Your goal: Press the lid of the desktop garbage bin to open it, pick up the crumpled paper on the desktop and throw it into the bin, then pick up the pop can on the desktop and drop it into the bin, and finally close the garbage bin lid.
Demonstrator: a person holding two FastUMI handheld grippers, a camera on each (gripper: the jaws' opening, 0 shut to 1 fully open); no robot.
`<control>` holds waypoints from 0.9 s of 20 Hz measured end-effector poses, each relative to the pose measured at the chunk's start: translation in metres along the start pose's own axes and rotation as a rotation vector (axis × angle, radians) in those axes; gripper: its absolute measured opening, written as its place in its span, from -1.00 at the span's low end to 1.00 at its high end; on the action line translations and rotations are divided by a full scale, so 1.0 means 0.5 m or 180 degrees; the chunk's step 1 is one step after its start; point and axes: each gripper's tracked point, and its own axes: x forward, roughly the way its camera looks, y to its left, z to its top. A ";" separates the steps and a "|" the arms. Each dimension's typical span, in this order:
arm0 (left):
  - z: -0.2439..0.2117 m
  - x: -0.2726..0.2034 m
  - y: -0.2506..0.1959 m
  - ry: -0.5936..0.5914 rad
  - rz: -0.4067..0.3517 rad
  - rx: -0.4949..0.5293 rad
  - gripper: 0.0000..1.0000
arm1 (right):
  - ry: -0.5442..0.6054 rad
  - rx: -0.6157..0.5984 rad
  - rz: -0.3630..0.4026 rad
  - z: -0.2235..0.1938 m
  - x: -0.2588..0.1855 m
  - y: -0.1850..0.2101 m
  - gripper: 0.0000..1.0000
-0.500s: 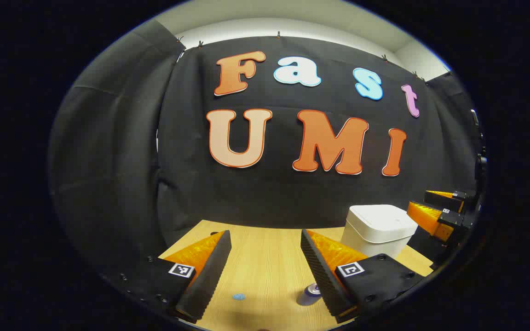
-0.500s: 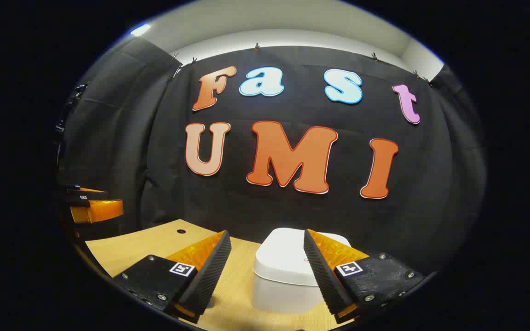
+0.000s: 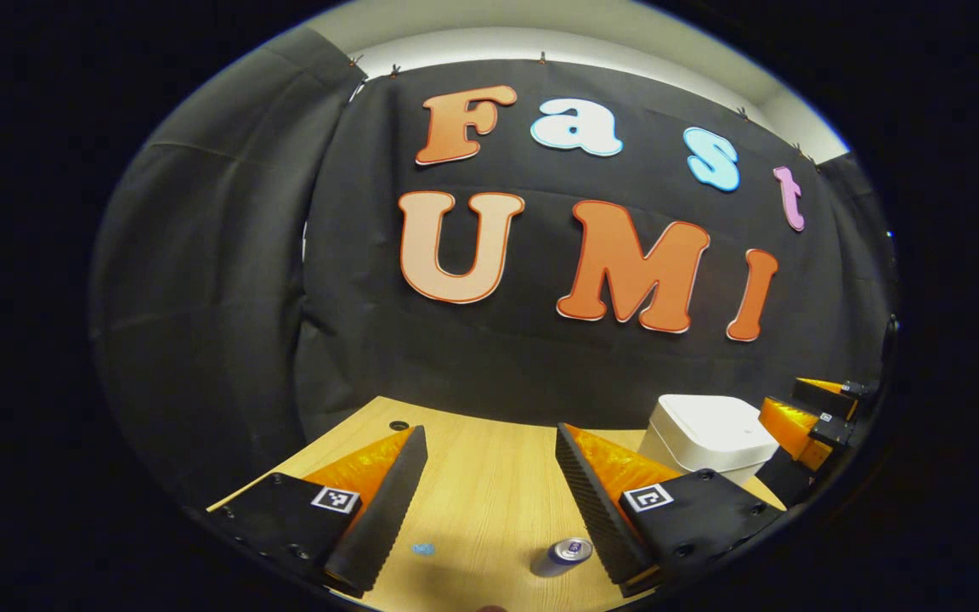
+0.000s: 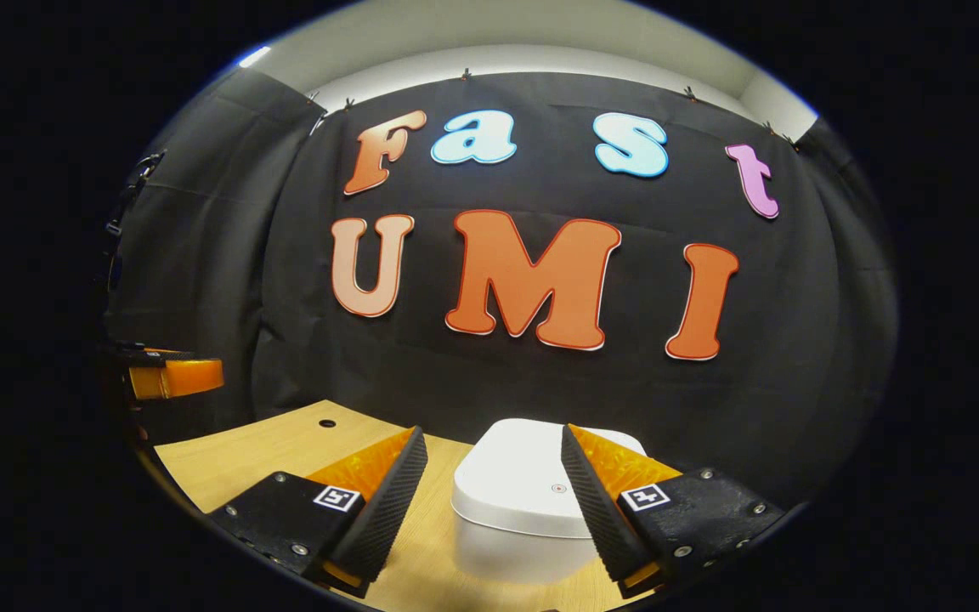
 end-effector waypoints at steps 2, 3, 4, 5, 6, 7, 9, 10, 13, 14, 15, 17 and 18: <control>0.008 0.021 0.011 0.0040 -0.0046 -0.0075 0.94 | 0.0016 0.0002 -0.0113 0.009 0.016 0.006 0.91; 0.016 0.033 0.018 0.0024 -0.0061 -0.0047 0.94 | 0.0009 -0.0027 -0.0187 0.017 0.023 0.006 0.91; 0.020 0.046 0.026 0.0006 -0.0104 0.0037 0.94 | 0.0000 -0.0049 -0.0260 0.028 0.030 0.008 0.92; 0.032 0.057 0.031 -0.0050 -0.0171 0.0172 0.94 | -0.0025 -0.0047 -0.0303 0.039 0.032 0.013 0.92; 0.048 0.068 0.030 -0.0112 -0.0273 0.0300 0.94 | -0.0034 -0.0047 -0.0320 0.047 0.035 0.018 0.91; 0.061 0.077 0.030 -0.0161 -0.0346 0.0395 0.94 | -0.0017 -0.0073 -0.0364 0.050 0.040 0.023 0.91; 0.071 0.090 0.034 -0.0208 -0.0478 0.0530 0.94 | 0.0029 -0.0172 -0.0479 0.061 0.048 0.011 0.89; 0.071 0.095 0.034 -0.0222 -0.0518 0.0593 0.94 | 0.0067 -0.0230 -0.0543 0.066 0.049 0.004 0.87; 0.076 0.103 0.043 -0.0233 -0.0537 0.0636 0.93 | 0.0147 -0.0381 -0.0719 0.068 0.057 -0.027 0.73; 0.071 0.105 0.046 -0.0227 -0.0532 0.0626 0.94 | 0.0157 -0.0393 -0.0725 0.071 0.062 -0.031 0.62; 0.069 0.107 0.051 -0.0215 -0.0507 0.0614 0.94 | 0.0203 -0.0393 -0.0713 0.068 0.065 -0.036 0.55; 0.063 0.105 0.064 -0.0178 -0.0454 0.0566 0.94 | 0.0282 -0.0338 -0.0729 0.058 0.064 -0.047 0.35; 0.056 0.104 0.069 -0.0156 -0.0422 0.0545 0.93 | 0.0324 -0.0266 -0.0709 0.053 0.070 -0.049 0.16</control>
